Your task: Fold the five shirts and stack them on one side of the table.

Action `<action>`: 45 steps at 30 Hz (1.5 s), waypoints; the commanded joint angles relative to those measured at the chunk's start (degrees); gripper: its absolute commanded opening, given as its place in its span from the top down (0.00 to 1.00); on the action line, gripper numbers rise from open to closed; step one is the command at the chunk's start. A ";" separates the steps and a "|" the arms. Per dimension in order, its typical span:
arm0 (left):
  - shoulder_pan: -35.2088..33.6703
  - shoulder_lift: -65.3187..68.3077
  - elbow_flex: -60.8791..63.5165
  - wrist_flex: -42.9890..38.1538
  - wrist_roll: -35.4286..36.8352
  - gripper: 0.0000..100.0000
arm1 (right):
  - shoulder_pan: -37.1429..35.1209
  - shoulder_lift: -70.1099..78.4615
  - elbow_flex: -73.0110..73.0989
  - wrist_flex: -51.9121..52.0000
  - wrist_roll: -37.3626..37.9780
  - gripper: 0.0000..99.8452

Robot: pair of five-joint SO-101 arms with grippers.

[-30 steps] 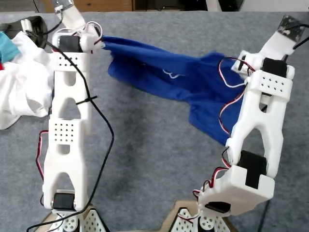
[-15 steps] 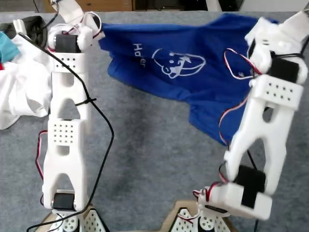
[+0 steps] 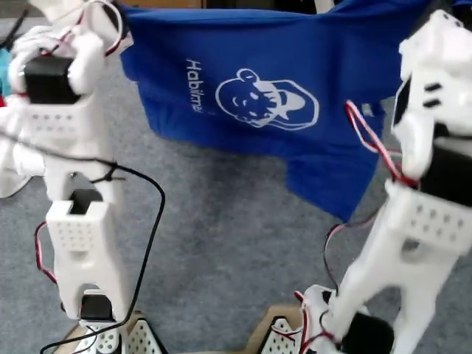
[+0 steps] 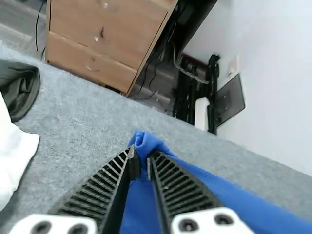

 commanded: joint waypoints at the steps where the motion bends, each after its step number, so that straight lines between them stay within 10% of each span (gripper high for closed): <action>1: -1.67 -10.07 -2.64 2.02 0.00 0.98 | 1.36 -7.52 -3.74 0.62 -0.62 1.00; 19: -1.93 -43.74 -2.46 6.51 0.00 0.98 | 1.36 -27.74 -3.65 4.22 -3.78 1.00; 27: -2.02 -39.52 17.67 5.89 -3.34 0.98 | -0.57 -17.01 0.22 3.60 -3.87 1.00; 45: -10.55 -12.18 48.53 -28.31 -3.16 0.98 | -10.59 17.27 -0.04 -8.70 1.05 0.99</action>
